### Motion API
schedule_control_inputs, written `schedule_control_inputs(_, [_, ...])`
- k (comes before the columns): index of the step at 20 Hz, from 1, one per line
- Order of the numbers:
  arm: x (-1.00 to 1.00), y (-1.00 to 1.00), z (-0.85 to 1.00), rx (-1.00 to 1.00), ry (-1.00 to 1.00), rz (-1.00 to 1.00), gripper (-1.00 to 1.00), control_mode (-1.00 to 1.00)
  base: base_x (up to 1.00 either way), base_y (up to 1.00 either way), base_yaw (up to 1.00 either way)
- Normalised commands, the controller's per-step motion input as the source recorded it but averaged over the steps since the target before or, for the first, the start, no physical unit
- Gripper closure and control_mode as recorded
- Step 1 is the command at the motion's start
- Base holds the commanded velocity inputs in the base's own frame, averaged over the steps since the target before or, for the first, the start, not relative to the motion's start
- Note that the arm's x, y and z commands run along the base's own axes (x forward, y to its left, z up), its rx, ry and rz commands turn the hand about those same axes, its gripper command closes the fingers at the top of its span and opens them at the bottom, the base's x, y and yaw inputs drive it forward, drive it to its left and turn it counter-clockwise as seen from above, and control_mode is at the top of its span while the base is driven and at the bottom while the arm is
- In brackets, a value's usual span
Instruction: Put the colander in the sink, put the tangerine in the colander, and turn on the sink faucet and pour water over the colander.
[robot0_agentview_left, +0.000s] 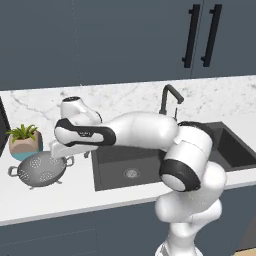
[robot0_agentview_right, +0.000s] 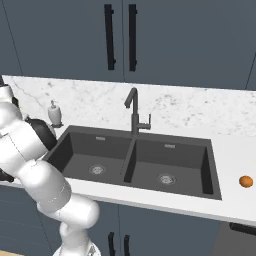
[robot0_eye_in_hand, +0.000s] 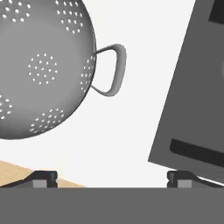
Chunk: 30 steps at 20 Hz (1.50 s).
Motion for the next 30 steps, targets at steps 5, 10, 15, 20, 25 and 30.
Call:
schedule_control_inputs(5, [0.41, 0.19, -0.51, -0.01, -0.03, 0.0, -1.0, -1.0, 0.0, 0.0, 0.0])
schedule_control_inputs(10, [0.34, 0.33, -0.21, 0.0, 0.0, 0.0, -1.0, -1.0, 0.0, 0.0, 0.0])
schedule_control_inputs(15, [0.29, 0.33, -0.02, 0.0, 0.0, 0.0, -1.0, -1.0, 0.0, 0.0, 0.0])
schedule_control_inputs(20, [0.23, 0.05, -0.1, 0.0, 0.0, 0.0, -1.0, -1.0, 0.0, 0.0, 0.0])
schedule_control_inputs(25, [0.01, -0.13, -0.18, 0.0, 0.0, 0.01, -1.0, -1.0, 0.0, 0.0, 0.0])
schedule_control_inputs(30, [0.0, -0.17, -0.06, 0.01, 0.0, 0.0, -1.0, -1.0, 0.0, 0.0, 0.0])
